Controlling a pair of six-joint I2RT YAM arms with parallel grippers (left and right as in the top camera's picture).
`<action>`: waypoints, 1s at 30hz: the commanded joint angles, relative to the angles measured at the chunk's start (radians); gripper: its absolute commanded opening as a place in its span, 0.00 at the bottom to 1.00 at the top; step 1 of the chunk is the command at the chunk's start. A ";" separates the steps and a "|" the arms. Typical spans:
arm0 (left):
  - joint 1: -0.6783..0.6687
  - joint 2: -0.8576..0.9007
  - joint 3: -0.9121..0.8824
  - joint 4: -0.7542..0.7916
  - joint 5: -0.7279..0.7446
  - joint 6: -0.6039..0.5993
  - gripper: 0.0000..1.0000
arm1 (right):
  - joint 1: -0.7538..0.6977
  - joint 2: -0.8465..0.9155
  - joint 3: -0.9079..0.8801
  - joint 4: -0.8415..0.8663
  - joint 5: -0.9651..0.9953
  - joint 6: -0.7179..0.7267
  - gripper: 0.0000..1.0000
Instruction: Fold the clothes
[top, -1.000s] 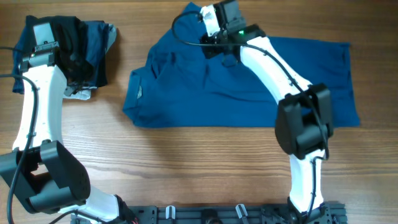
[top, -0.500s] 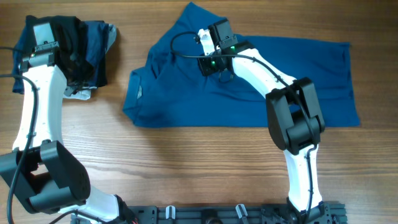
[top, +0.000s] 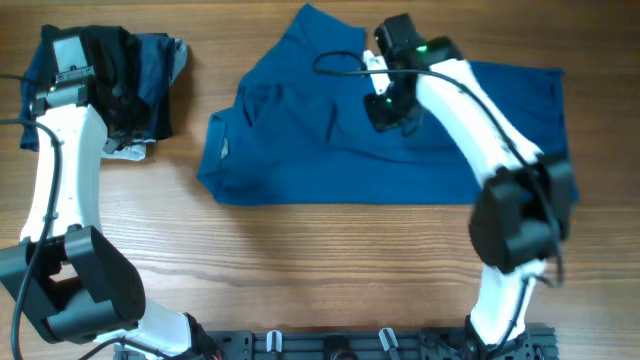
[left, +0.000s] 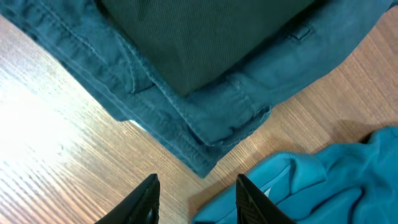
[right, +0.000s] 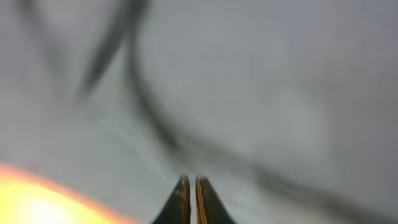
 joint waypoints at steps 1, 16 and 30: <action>0.002 0.011 0.006 0.004 0.005 -0.003 0.39 | 0.004 -0.038 0.006 -0.115 -0.090 0.051 0.04; 0.002 0.011 0.006 0.000 0.005 -0.003 0.40 | 0.028 -0.036 -0.391 0.259 -0.115 0.158 0.04; 0.002 0.011 0.006 -0.003 0.005 -0.003 0.42 | 0.028 -0.036 -0.456 0.442 0.085 0.234 0.04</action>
